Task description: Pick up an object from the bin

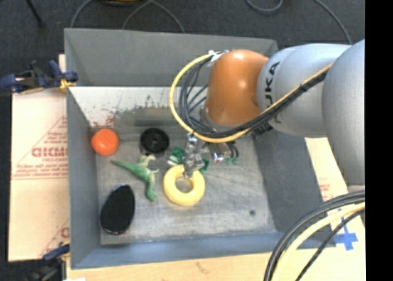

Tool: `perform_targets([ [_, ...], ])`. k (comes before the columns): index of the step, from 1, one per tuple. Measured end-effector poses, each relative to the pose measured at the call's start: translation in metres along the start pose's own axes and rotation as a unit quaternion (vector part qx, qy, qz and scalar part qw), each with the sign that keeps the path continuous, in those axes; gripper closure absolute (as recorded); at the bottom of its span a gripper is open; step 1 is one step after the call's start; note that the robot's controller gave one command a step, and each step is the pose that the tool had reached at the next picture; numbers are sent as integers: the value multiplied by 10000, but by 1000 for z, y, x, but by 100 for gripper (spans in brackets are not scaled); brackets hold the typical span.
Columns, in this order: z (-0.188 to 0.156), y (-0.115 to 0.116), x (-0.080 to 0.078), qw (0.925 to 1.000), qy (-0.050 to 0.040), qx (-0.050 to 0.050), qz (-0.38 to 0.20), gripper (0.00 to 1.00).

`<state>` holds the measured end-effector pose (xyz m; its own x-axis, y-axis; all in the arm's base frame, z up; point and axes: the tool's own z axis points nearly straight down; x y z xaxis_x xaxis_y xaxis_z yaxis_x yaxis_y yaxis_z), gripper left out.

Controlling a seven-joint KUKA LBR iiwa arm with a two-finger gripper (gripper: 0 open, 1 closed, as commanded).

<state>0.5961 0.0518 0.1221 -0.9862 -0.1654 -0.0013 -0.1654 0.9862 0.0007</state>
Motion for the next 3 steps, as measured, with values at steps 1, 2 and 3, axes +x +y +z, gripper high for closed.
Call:
perform_targets([
  [1,-59,1,4,10000,6,4,-6,100],
  [2,1,-46,47,9996,-32,5,294,0],
  [3,49,-75,68,9987,-78,24,495,0],
])
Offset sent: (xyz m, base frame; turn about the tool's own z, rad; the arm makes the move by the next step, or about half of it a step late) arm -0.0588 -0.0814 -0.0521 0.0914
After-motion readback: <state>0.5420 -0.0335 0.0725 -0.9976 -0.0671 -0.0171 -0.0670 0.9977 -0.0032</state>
